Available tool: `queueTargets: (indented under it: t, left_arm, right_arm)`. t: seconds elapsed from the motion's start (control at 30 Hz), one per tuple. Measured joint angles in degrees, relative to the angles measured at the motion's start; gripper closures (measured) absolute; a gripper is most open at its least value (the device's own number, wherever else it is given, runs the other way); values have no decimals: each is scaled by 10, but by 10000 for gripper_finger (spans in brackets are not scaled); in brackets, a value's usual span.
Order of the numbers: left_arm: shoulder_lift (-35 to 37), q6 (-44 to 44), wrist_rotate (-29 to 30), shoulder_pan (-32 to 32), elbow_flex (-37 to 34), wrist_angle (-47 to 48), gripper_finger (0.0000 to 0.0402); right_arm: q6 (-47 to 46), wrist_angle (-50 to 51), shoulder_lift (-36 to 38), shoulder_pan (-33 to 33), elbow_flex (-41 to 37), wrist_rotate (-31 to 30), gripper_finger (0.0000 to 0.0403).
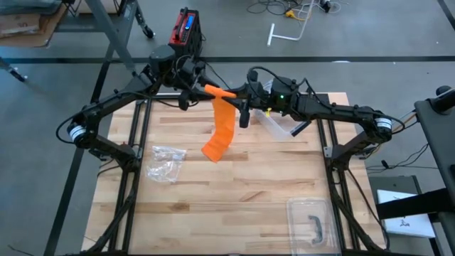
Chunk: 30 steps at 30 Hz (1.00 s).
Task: Roll bandage
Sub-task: Roll the orange bandage on the table
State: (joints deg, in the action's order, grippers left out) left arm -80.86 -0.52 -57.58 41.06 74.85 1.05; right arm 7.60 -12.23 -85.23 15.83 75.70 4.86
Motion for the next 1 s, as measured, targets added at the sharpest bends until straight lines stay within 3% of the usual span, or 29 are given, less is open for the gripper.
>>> queueTargets:
  t: [0.2, 0.37, 0.6, 0.77, 1.0]
  left_arm:
    - [0, 15, -2, 0, 0, -1, 301]
    - [0, 48, -2, 0, 0, 0, 366]
    - [0, 132, 1, -1, 0, -9, 341]
    - [0, 140, 6, -2, 0, -27, 333]
    - [3, 132, 0, -2, 0, -29, 353]
  right_arm:
    - [-12, 0, 0, -2, 0, -3, 313]
    - [-129, -1, 0, 1, 0, -1, 288]
    - [-362, -10, 6, 1, 0, -6, 202]
    - [-392, -13, 3, 1, 0, -14, 157]
    - [-337, -9, 2, 4, -1, -29, 145]
